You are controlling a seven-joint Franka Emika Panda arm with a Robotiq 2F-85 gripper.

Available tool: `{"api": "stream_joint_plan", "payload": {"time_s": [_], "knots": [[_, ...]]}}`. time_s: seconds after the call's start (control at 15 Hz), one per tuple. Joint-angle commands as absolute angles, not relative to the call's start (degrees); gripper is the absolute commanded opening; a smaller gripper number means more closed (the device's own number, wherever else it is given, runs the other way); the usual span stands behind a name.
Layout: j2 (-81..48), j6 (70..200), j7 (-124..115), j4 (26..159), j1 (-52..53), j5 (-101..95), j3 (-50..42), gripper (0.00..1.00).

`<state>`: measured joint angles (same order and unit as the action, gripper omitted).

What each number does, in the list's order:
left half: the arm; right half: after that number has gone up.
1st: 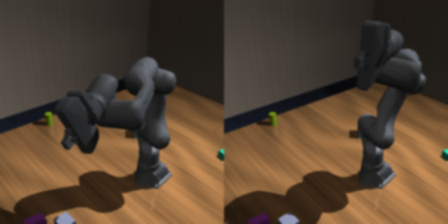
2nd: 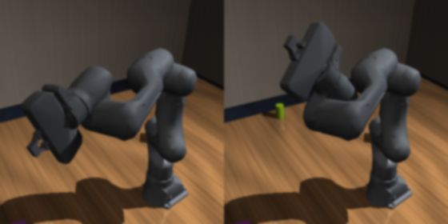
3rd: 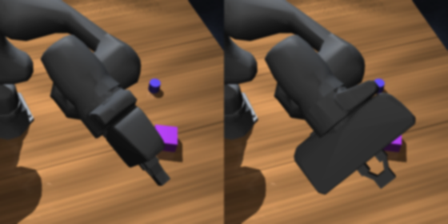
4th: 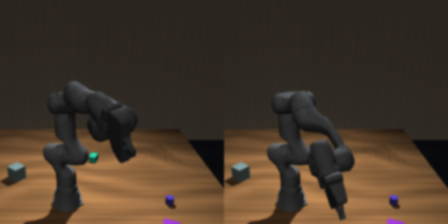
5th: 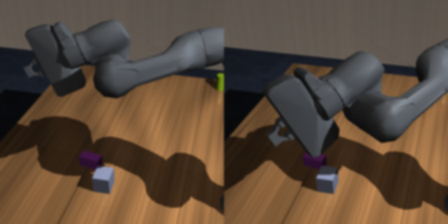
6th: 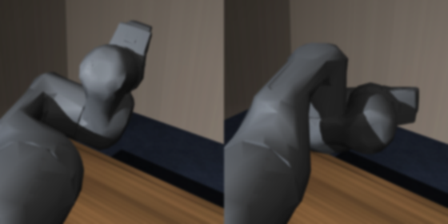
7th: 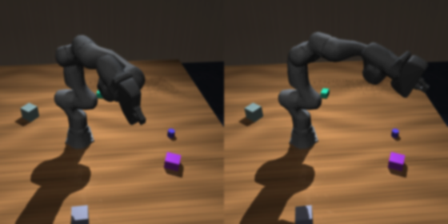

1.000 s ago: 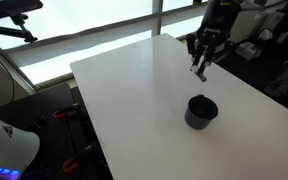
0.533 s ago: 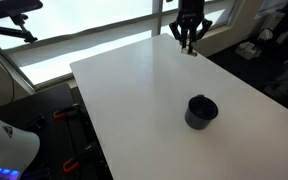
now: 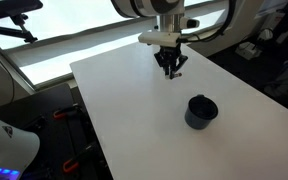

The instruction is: Remove the marker from the cup and put it on the table

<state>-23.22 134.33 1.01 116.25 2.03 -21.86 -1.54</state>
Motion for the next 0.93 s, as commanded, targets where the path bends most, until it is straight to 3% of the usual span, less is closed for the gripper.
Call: {"api": "stream_joint_plan", "payload": {"time_s": [0.0,0.67,0.73,0.87], "knots": [[-22.0,139.5,-1.5,121.3,2.2,-22.4,-2.9,0.05],[-24.9,148.1,-4.3,126.9,3.8,-26.9,-7.0,0.05],[-25.6,148.0,-5.2,127.0,4.1,-27.7,-7.6,0.45],[-26.6,147.5,-6.3,126.9,4.6,-28.7,-8.5,0.53]]}}
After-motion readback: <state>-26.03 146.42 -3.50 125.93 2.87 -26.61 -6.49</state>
